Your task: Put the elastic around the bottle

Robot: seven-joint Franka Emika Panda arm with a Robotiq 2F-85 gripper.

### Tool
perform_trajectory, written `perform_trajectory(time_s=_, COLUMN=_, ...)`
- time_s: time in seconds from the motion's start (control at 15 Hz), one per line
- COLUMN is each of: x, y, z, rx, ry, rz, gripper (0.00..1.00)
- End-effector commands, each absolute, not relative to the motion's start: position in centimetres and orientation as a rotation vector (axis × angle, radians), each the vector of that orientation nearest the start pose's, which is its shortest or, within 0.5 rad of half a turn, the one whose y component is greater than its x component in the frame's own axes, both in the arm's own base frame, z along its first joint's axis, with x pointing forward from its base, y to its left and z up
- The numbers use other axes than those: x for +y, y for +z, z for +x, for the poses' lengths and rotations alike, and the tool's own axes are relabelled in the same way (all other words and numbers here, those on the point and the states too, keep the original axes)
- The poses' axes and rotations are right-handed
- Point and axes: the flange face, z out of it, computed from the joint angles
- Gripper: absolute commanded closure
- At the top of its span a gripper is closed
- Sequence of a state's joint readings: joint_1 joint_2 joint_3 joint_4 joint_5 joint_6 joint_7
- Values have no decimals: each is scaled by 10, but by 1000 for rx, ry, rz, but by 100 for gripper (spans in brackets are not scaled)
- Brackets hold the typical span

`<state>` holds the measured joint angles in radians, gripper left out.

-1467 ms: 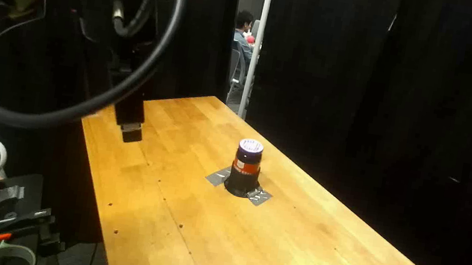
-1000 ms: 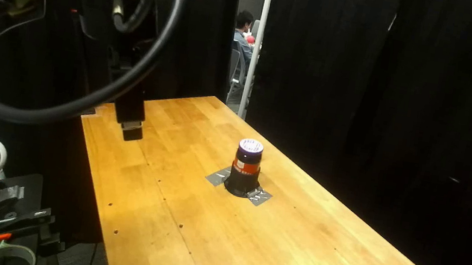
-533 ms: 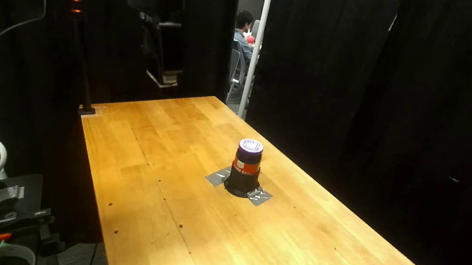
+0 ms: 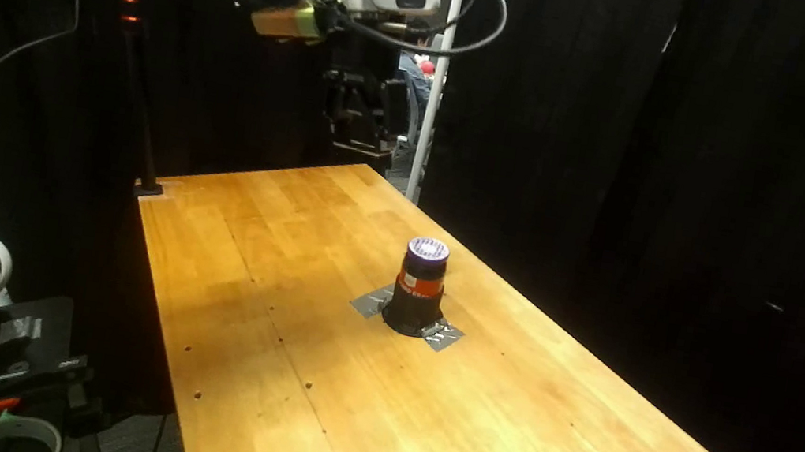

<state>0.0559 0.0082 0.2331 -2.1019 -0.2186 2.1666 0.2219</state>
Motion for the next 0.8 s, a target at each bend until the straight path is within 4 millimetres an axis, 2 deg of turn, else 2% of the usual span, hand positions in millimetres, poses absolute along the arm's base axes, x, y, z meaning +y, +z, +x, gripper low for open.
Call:
perform_trajectory(time_s=0.0, x=157, y=387, z=605, rx=-308, ry=-212, rz=-3243, gripper=0)
perform_trajectory(time_s=0.33, x=141, y=338, z=663, rx=-222, ry=-197, rz=-3224, gripper=0)
perform_trajectory(time_s=0.53, x=127, y=316, z=684, rx=-181, ry=-183, rz=-3224, gripper=0)
perform_trajectory(time_s=0.73, x=118, y=297, z=698, rx=-100, ry=-178, rz=-3209, gripper=0)
